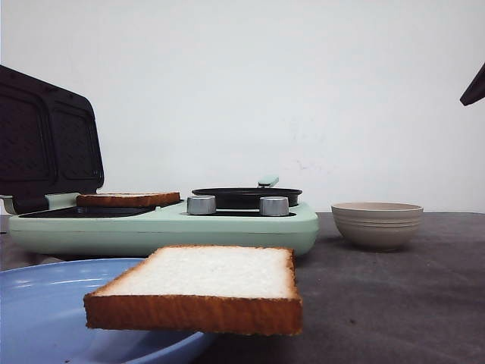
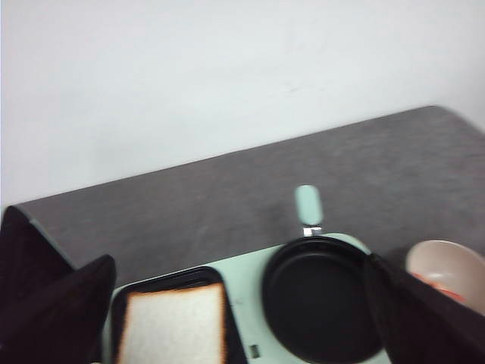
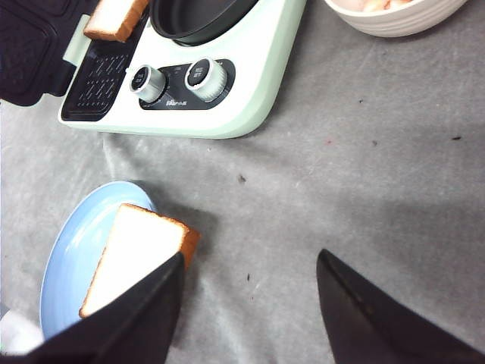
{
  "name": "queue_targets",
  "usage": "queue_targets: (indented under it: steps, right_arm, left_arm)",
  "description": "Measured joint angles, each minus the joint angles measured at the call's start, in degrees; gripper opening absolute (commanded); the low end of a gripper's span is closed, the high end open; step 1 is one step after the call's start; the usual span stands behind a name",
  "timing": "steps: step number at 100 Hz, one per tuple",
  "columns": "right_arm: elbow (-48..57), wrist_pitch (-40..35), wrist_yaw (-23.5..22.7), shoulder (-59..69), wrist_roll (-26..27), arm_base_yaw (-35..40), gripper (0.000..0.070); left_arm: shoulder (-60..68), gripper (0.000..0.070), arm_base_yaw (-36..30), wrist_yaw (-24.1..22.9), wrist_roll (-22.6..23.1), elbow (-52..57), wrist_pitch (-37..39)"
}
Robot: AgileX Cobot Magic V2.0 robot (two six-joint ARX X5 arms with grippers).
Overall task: Make breakfast with bread and shrimp
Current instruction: 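Move the right gripper down and grasp the remaining bread slice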
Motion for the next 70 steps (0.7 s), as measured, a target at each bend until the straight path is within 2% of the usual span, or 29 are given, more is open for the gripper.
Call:
queue_targets:
  steps: [7, 15, 23, 42, 55, 70]
  right_arm:
    - [0.0, -0.1, 0.0, 0.0, 0.0, 0.0, 0.0341]
    - [0.0, -1.0, 0.0, 0.0, 0.1, 0.0, 0.0342]
    - [0.0, -2.3, -0.1, 0.0, 0.3, 0.0, 0.0342]
    - [0.0, -3.5, -0.2, 0.3, 1.0, 1.1, 0.0342]
    - [0.0, -3.3, -0.2, 2.0, 1.6, 4.0, 0.0345]
    - [-1.4, 0.1, -1.6, 5.9, 3.1, 8.9, 0.0434]
  left_arm:
    - [-2.8, 0.0429, 0.0, 2.1, 0.0, -3.7, 1.7]
    - [-6.4, 0.0432, 0.0, 4.7, 0.0, -9.0, 5.2]
    - [-10.6, 0.0434, 0.0, 5.0, 0.0, -13.9, 8.0]
    - [-20.7, 0.0435, 1.1, 5.0, -0.2, -25.5, 8.6]
    - [-26.7, 0.0435, 2.5, 4.9, -2.0, -34.9, 8.3]
    - [-35.3, 0.0435, 2.5, 4.3, -4.8, -43.9, 7.5]
